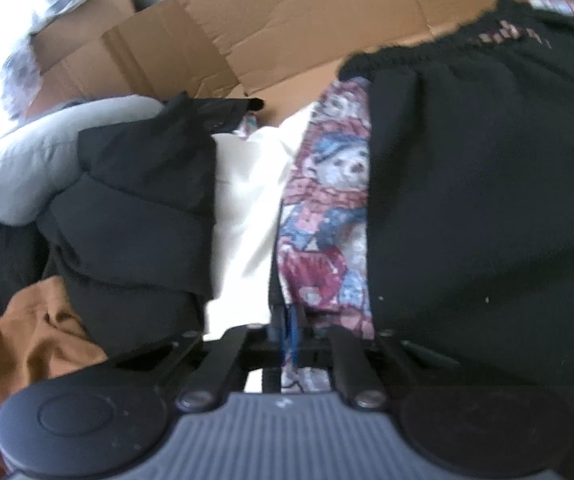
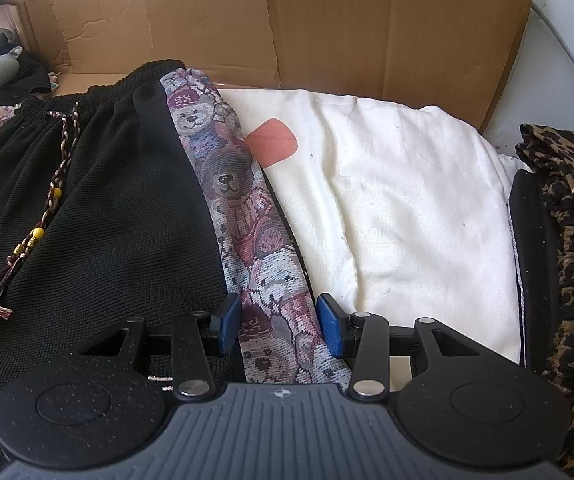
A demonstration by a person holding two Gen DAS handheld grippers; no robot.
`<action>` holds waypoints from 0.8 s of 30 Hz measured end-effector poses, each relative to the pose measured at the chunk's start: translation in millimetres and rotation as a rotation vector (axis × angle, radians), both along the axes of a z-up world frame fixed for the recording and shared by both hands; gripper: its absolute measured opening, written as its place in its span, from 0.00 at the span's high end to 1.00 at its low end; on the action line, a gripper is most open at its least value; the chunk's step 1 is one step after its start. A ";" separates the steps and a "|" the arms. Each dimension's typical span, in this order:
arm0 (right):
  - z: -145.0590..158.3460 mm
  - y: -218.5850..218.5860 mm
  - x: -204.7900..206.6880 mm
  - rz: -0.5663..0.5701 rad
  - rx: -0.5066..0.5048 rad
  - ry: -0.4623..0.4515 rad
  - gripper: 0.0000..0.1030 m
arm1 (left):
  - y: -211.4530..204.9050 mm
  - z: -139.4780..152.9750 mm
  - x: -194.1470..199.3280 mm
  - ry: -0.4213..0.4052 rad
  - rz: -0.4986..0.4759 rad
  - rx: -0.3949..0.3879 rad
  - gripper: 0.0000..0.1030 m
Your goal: Fold clothes
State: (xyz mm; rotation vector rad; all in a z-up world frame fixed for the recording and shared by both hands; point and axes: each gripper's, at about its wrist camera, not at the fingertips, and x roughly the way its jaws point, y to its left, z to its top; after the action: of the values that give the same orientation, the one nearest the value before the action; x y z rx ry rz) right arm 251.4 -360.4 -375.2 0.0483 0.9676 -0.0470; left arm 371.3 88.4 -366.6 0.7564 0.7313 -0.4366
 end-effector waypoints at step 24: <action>-1.1 -7.1 -18.9 -0.002 0.001 0.039 0.53 | 22.1 15.8 13.0 0.110 0.117 -0.040 0.93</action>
State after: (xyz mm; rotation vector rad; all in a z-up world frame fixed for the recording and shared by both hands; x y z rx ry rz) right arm 232.5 -367.4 -376.3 0.0495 1.0071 -0.0493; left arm 384.2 110.4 -350.8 0.6527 0.8628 -0.3877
